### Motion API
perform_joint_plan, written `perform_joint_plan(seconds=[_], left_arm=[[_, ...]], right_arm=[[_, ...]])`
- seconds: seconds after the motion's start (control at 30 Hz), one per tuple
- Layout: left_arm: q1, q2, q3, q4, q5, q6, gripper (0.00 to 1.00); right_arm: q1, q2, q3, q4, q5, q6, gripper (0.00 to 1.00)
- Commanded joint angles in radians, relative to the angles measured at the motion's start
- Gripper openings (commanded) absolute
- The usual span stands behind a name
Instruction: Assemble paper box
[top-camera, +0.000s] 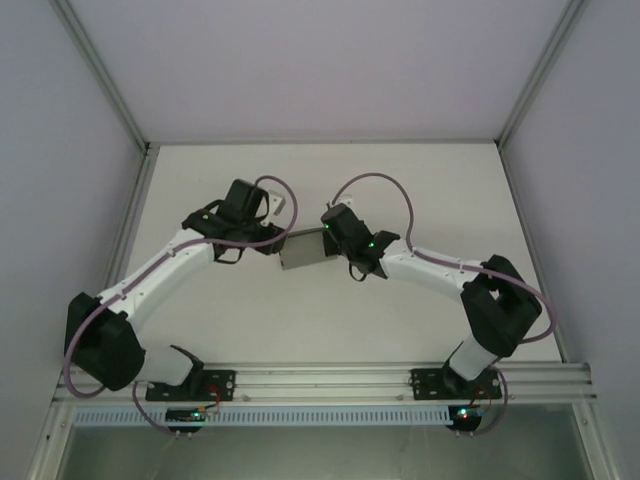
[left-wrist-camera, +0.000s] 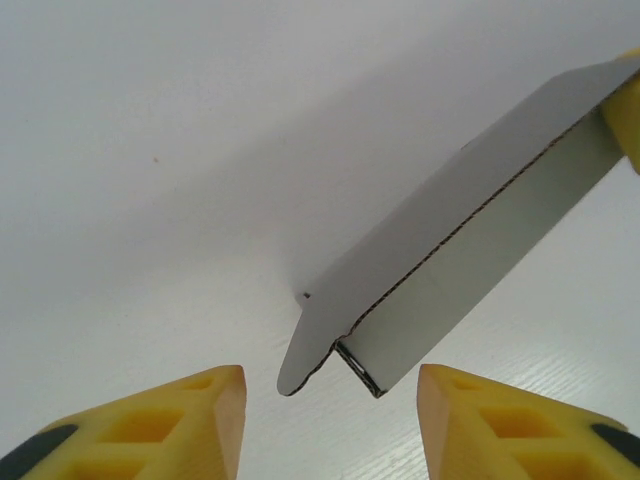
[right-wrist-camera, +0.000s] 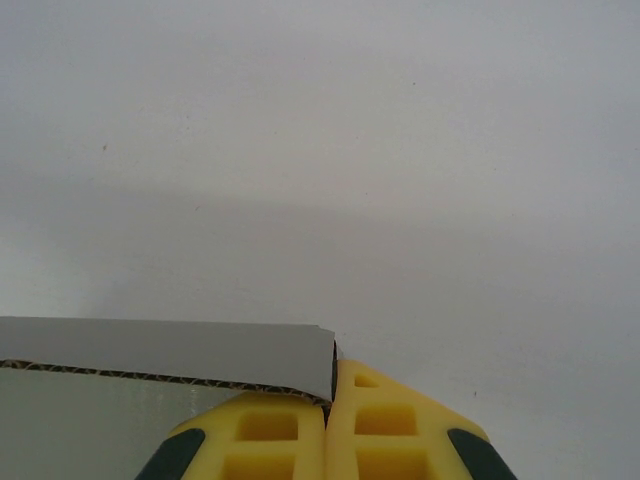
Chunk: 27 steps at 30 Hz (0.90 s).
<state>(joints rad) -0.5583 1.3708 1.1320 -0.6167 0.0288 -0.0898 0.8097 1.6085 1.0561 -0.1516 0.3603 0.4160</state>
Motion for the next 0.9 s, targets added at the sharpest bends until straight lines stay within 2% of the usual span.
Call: perform_joint_plan(seconds=[0.0, 0.2, 0.43, 0.5, 0.73, 0.87], left_arm=[[0.0, 0.035, -0.006, -0.01, 0.012, -0.025, 0.43], [0.027, 0.074, 0.006, 0.002, 0.014, -0.009, 0.37], [0.033, 0.099, 0.021, 0.011, 0.037, -0.029, 0.06], [0.032, 0.095, 0.028, 0.015, 0.046, -0.055, 0.0], [0.037, 0.153, 0.113, -0.102, 0.132, -0.324, 0.0], [0.029, 0.154, 0.084, -0.116, 0.091, -0.433, 0.0]], right_arm=[[0.014, 0.062, -0.018, -0.213, -0.042, 0.021, 0.0], [0.015, 0.064, -0.015, -0.22, -0.045, 0.013, 0.0], [0.016, 0.07, -0.009, -0.22, -0.054, 0.012, 0.0], [0.017, 0.075, -0.002, -0.228, -0.048, 0.012, 0.0], [0.044, 0.073, 0.013, -0.278, 0.014, 0.027, 0.0], [0.049, 0.07, 0.003, -0.276, 0.017, 0.06, 0.0]])
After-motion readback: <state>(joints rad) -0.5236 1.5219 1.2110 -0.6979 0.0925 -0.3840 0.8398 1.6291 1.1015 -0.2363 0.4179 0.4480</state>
